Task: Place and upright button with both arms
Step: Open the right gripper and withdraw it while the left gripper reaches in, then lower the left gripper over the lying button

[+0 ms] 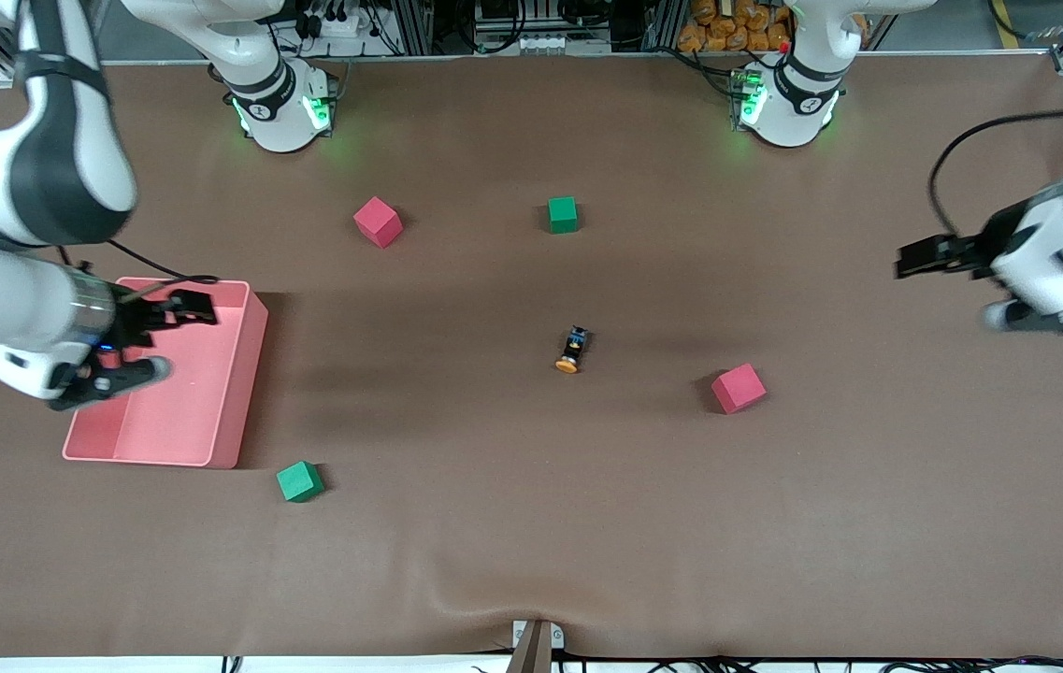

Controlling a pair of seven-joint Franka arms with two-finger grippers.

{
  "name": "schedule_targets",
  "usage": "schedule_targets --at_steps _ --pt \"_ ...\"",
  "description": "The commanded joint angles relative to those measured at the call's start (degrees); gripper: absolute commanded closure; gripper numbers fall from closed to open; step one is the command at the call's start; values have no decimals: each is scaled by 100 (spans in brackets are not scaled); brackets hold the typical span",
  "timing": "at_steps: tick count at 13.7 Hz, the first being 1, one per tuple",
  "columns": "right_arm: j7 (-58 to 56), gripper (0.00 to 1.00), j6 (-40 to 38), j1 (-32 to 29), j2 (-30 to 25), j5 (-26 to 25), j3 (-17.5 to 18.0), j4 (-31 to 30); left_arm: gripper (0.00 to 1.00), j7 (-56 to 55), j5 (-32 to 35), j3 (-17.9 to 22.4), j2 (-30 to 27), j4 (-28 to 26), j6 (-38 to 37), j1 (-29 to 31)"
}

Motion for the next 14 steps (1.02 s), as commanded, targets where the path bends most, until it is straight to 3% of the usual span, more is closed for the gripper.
schedule_targets --at_steps 1,5,7,9,14 --pt "-38 0 126 -377 -486 -48 98 -530 0 -56 -270 -21 454 155 -74 -459" --pt "-29 0 196 -791 -828 -251 98 -951 0 -372 -271 -30 1184 541 206 -1338" --pt "-29 0 389 -862 -1302 -251 98 -1433 0 -652 -253 -4 1360 560 705 -1874" --pt "49 0 574 -809 -1716 -251 133 -1873 0 -1040 -288 -39 1702 568 1215 -1990" --pt "674 0 592 -423 -1797 -277 151 -1866 0 -1137 -824 -118 2440 560 2175 -2500"
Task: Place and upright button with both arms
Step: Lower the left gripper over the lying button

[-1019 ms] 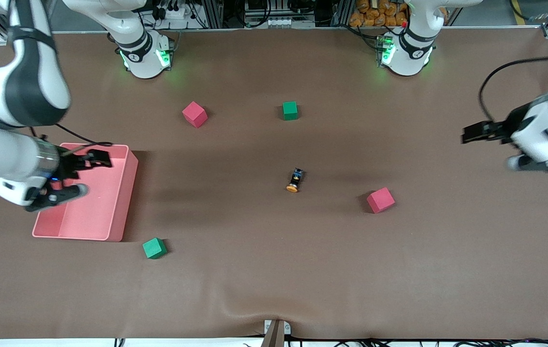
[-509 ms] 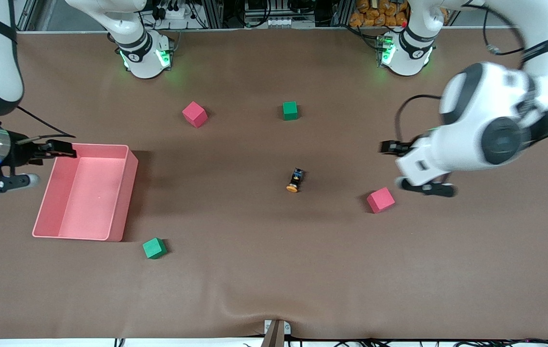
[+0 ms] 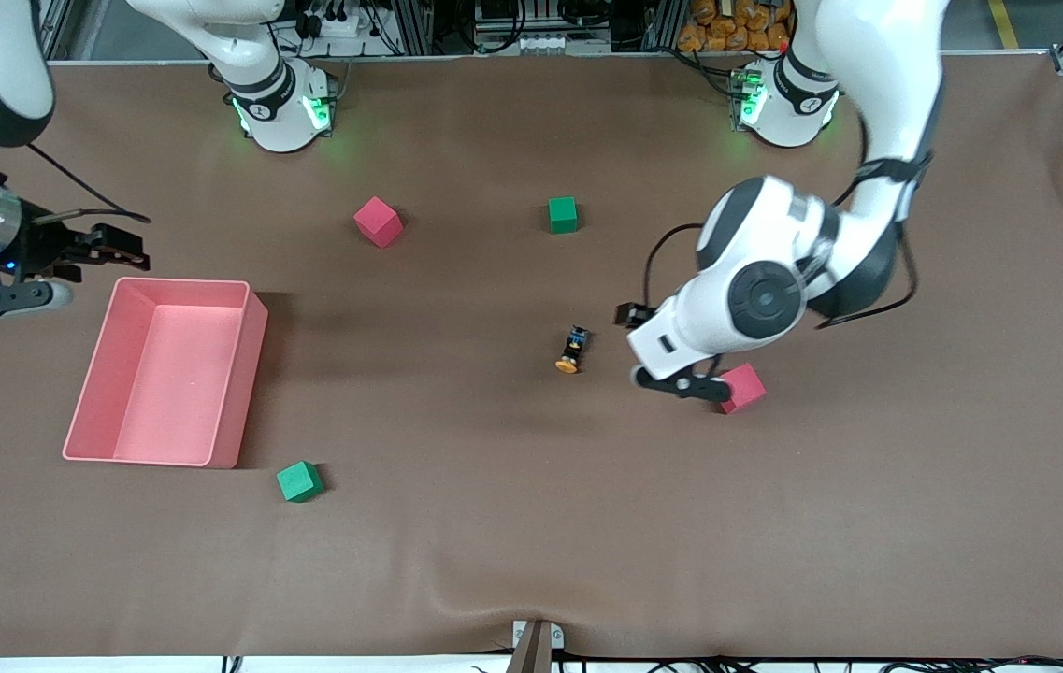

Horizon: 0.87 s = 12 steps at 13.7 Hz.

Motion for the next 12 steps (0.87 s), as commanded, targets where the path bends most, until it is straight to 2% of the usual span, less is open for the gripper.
schedule_targets --at_steps 1,5,9,12 --pt "218 0 131 106 -108 -160 -12 -135 0 4 -114 12 510 210 390 -190" --pt "157 0 61 123 -100 -424 -4 146 0 -92 -79 55 1179 411 1068 -716" --pt "-186 0 -166 123 -38 -573 -4 734 0 -223 25 91 1373 403 1183 -980" --pt "-186 0 -561 106 -21 -548 -12 1226 0 -356 438 73 1444 385 1201 -1025"
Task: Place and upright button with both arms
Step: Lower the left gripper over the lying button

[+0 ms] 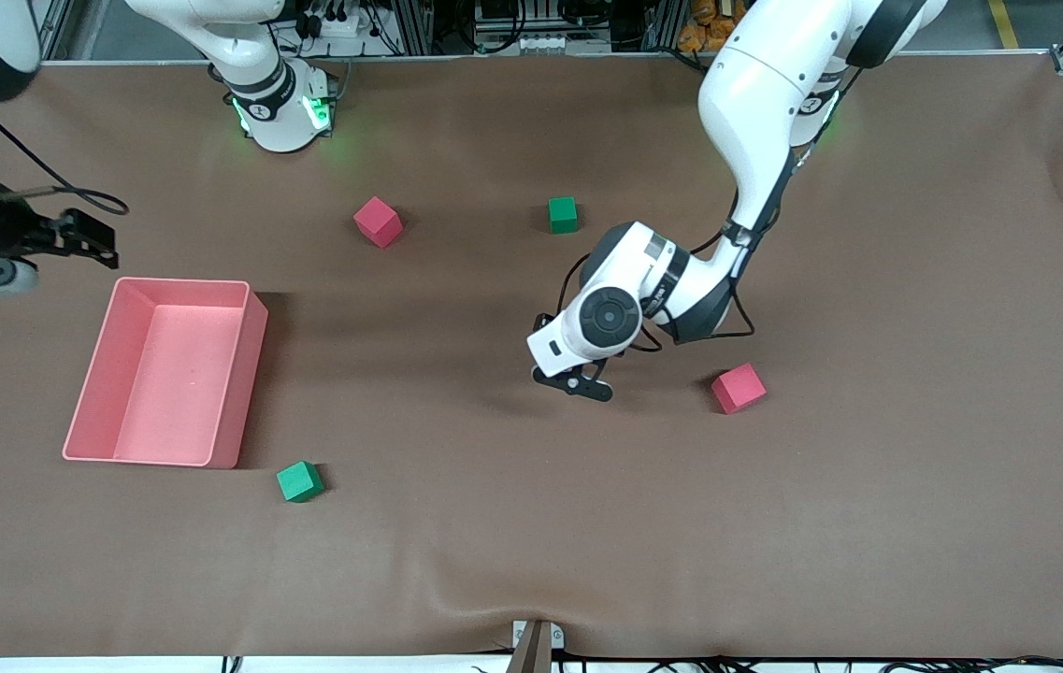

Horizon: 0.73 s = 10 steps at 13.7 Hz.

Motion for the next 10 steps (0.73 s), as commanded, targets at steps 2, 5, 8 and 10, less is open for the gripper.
schedule_targets --at_steps 2,5,8,10 --pt "-40 0 -782 9 40 -7 -7 807 2 -129 232 63 194 145 37 -86" --pt "258 0 -1469 17 22 150 -42 1134 6 -121 329 63 221 127 134 -157" --pt "837 0 -1515 -18 -4 283 -60 1178 10 -112 320 63 300 127 142 -165" --pt "1295 0 -1506 -9 -48 625 -200 1143 13 -86 390 63 308 127 151 -165"
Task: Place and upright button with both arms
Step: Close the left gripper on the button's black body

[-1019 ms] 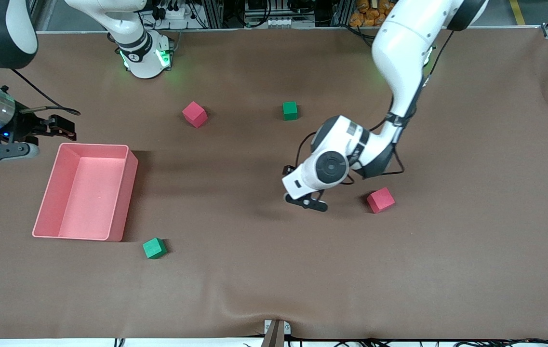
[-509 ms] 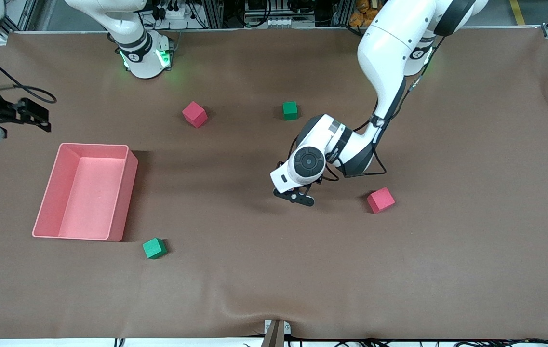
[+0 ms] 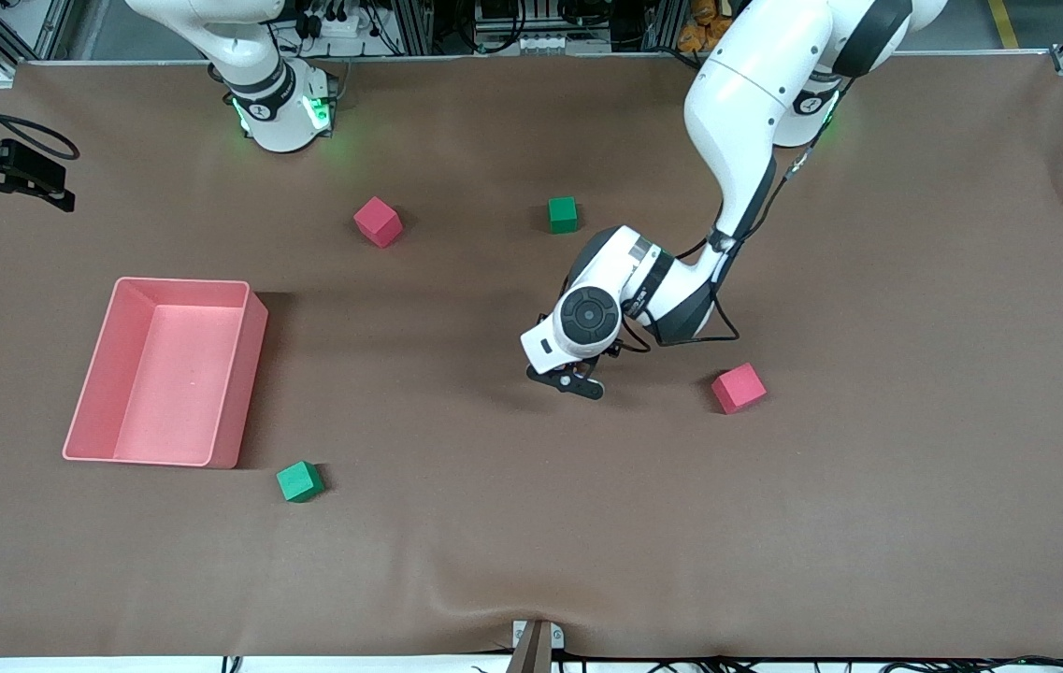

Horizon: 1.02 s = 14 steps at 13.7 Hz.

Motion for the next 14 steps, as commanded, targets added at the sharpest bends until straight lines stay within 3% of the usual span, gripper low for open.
schedule_targets --at_steps 1,6,12,14 --pt "389 0 -59 2 -34 258 -115 45 14 -67 226 54 120 131 29 -60" --pt "293 0 169 45 1 214 -334 -69 24 -32 235 54 164 131 169 -60" --pt "293 0 284 195 27 179 -291 -87 37 -41 235 54 199 140 292 -112" --pt "293 0 284 195 28 170 -299 -165 45 -32 235 54 199 140 292 -112"
